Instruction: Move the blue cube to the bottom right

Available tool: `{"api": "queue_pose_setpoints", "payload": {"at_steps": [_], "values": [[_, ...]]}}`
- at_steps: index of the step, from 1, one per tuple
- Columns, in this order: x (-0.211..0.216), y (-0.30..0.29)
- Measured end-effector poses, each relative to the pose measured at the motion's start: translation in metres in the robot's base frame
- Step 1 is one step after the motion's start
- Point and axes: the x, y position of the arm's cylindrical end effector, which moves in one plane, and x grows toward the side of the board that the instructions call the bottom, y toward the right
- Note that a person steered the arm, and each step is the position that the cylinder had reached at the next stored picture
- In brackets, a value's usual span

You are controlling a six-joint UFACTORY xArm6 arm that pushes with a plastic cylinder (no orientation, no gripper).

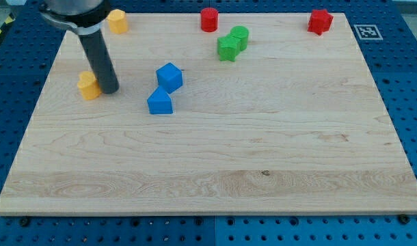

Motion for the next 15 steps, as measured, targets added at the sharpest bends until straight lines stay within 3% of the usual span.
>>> {"api": "queue_pose_setpoints", "payload": {"at_steps": [2,3,5,9,11,12,15], "values": [[0.0,0.012],[-0.008,0.068],[-0.009,0.11],[-0.018,0.1],[-0.092,0.059],[-0.09,0.068],[-0.013,0.162]]}}
